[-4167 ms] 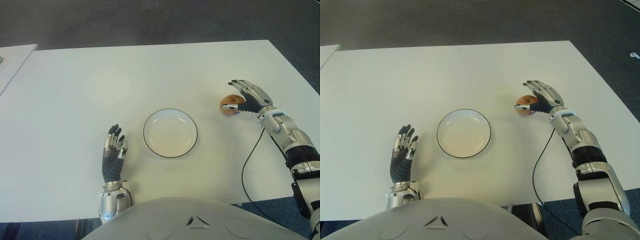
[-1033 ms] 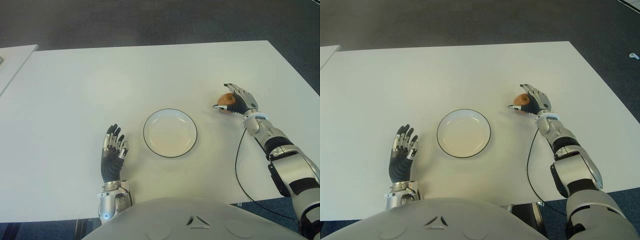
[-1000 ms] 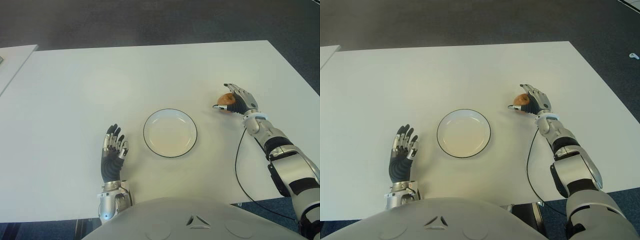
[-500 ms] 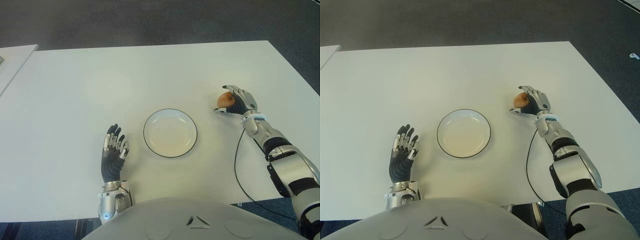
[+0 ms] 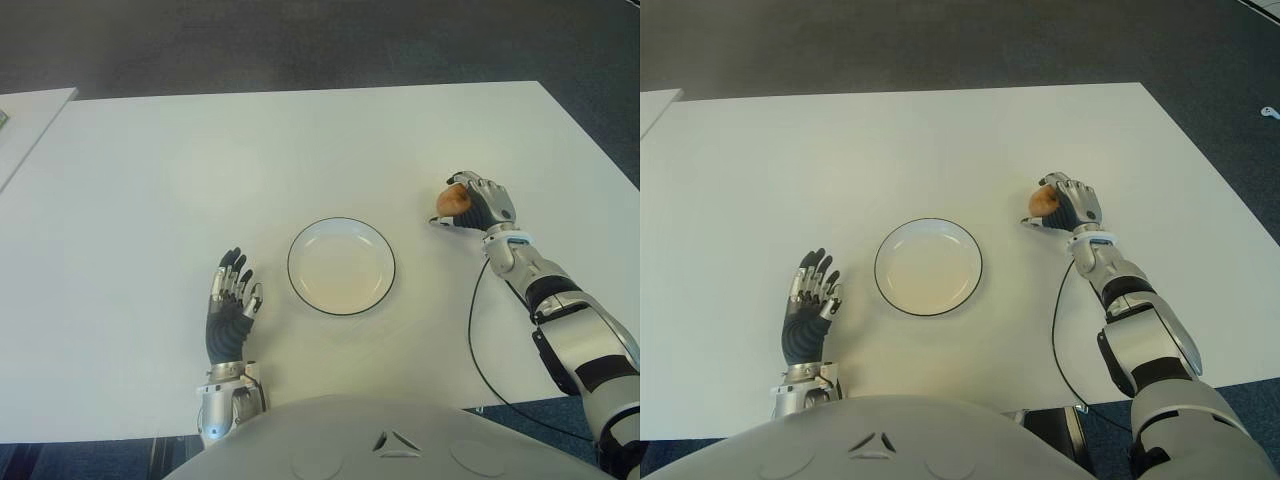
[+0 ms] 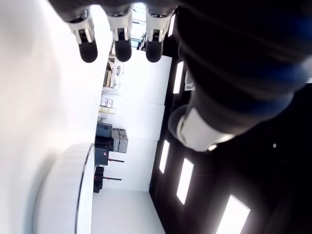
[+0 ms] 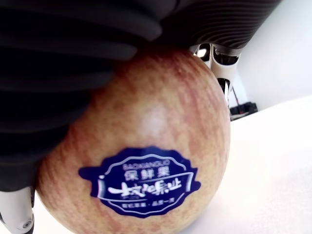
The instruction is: Put the apples into the plate.
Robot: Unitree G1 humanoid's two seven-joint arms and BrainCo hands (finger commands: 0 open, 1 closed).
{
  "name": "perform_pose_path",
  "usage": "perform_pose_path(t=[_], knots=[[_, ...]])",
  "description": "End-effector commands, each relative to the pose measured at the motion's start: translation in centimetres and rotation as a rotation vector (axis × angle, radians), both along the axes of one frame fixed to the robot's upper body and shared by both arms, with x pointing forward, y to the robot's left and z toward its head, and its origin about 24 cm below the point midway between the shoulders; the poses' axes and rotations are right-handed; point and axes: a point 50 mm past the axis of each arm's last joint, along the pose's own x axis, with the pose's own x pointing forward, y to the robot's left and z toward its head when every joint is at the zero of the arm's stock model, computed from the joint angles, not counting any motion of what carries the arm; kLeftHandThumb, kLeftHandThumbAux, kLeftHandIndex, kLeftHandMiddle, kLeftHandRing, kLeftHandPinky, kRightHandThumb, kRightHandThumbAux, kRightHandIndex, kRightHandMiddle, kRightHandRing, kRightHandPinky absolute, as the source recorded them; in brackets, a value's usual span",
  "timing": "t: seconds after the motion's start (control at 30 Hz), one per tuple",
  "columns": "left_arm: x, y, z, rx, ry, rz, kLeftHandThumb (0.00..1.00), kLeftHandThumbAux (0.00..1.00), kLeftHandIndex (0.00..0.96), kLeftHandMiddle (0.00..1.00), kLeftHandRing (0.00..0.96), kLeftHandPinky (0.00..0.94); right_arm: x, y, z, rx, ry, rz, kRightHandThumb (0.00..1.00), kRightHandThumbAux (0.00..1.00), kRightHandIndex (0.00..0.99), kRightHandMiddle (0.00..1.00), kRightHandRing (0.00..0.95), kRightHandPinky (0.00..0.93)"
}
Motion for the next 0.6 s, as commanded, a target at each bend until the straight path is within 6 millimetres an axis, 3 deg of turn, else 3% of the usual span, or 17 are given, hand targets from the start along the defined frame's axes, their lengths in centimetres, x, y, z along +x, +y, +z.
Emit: perform_pose_path(t=[0.03,0.13,0.27,0.43,0.57,0.6], knots=[[-0.81,-0.64,-0.84,-0.045,0.069,0.023,0.126,0.827,0.0,0.0,0.0,0.0,-0.83,0.1,-1.45,-0.019,0.068,-0.004,0.929,0.664,0.392,0.469,0.526,0.515],[-0.77,-0.69,-0.79,-0.057,0.068,0.028,0.125,0.831,0.0,0.0,0.0,0.0,-0.75,0.09,-1.36,-0.021,0.065,-0.007,0.942,0.662,0.389,0.469,0.519,0.507],[-0.81,-0.71,-0.74,-0.061,0.071,0.029,0.123,0.845,0.0,0.0,0.0,0.0,-0.65,0.07,-1.28,-0.01,0.065,-0.015,0.988,0.665,0.409,0.501,0.559,0.423],[-0.81,-0.73,-0.61,-0.056,0.071,0.028,0.117,0.852,0.0,0.0,0.0,0.0,-0.54,0.08,-1.19,0.004,0.065,-0.024,0.998,0.665,0.415,0.515,0.567,0.412],[-0.74,-0.69,-0.54,-0.05,0.071,0.028,0.114,0.842,0.0,0.0,0.0,0.0,-0.47,0.11,-1.15,0.006,0.063,-0.027,0.999,0.665,0.397,0.501,0.544,0.44],[-0.71,-0.67,-0.54,-0.05,0.071,0.029,0.115,0.837,0.0,0.0,0.0,0.0,-0.46,0.11,-1.16,0.005,0.064,-0.028,0.982,0.663,0.39,0.497,0.538,0.547]])
